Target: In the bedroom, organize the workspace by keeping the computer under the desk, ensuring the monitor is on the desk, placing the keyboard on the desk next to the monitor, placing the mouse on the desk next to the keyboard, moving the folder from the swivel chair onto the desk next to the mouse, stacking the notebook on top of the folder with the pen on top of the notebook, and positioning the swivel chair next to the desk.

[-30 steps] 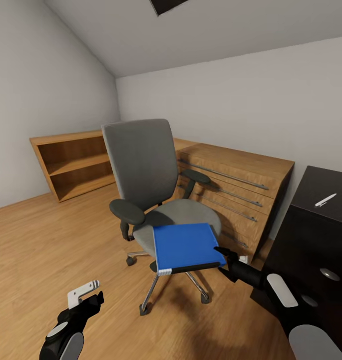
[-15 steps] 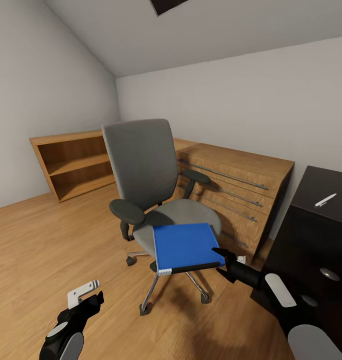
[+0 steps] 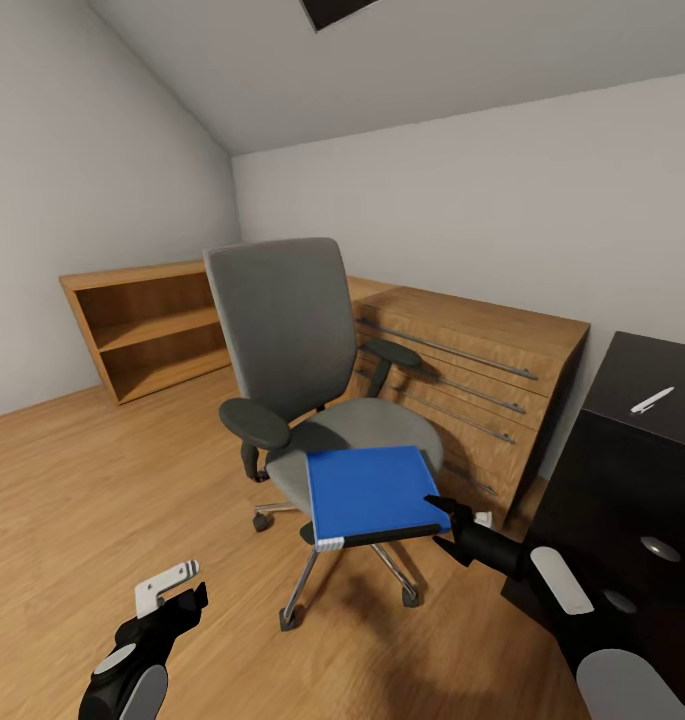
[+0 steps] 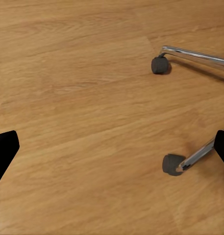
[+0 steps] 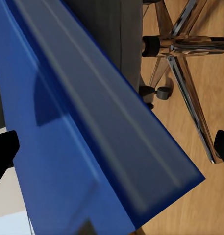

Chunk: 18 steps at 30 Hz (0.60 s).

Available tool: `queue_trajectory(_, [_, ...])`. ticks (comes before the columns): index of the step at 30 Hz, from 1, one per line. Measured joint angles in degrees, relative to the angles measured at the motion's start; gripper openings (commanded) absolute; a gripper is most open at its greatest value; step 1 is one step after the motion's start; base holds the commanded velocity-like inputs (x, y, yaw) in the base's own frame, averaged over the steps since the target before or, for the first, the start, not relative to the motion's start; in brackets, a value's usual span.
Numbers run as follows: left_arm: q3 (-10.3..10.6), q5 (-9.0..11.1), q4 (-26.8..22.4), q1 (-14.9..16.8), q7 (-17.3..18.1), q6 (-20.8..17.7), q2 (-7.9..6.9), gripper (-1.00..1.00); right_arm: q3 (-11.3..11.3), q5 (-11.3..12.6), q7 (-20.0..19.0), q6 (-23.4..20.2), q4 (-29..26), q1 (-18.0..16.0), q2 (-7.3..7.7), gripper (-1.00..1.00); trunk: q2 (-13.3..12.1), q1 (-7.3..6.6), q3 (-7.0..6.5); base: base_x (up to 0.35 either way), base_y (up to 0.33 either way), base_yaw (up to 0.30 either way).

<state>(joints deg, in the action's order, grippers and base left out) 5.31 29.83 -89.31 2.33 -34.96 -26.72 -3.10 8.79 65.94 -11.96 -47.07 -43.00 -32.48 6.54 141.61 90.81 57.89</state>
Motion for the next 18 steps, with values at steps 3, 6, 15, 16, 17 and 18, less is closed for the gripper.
queue_trajectory(3, [0.0,0.01,0.0,0.0,0.0,0.0,0.0,1.0,0.0,0.0,0.0,0.0,0.0,0.0,-0.01,1.0,0.0,0.0,0.0,0.0,0.0,0.0])
queue_trajectory(6, [0.01,-0.02,0.0,0.0,0.0,0.0,0.0,1.0,-0.04,0.0,0.0,0.0,0.0,0.0,-0.01,1.0,0.0,0.0,0.0,0.0,0.0,0.0])
queue_trajectory(15, [0.0,0.01,0.0,0.0,0.0,0.0,0.0,1.0,-0.77,0.0,-0.06,0.0,0.0,0.0,-0.02,1.0,0.0,0.0,0.0,0.0,0.0,0.0])
queue_trajectory(16, [0.0,0.02,0.0,0.0,0.0,0.0,0.0,1.0,-0.93,0.0,-0.07,0.0,0.0,0.0,-0.02,1.0,0.0,0.0,0.0,0.0,0.0,0.0])
queue_trajectory(17, [0.0,0.02,0.0,0.0,0.0,0.0,0.0,1.0,-1.08,0.0,-0.08,0.0,0.0,0.0,-0.02,-1.0,0.0,0.0,0.0,0.0,0.0,0.0])
queue_trajectory(18, [0.0,0.02,0.0,0.0,0.0,0.0,0.0,1.0,-1.11,0.02,-0.07,0.0,0.0,0.0,-0.02,-1.0,0.0,0.0,0.0,0.0,0.0,0.0])
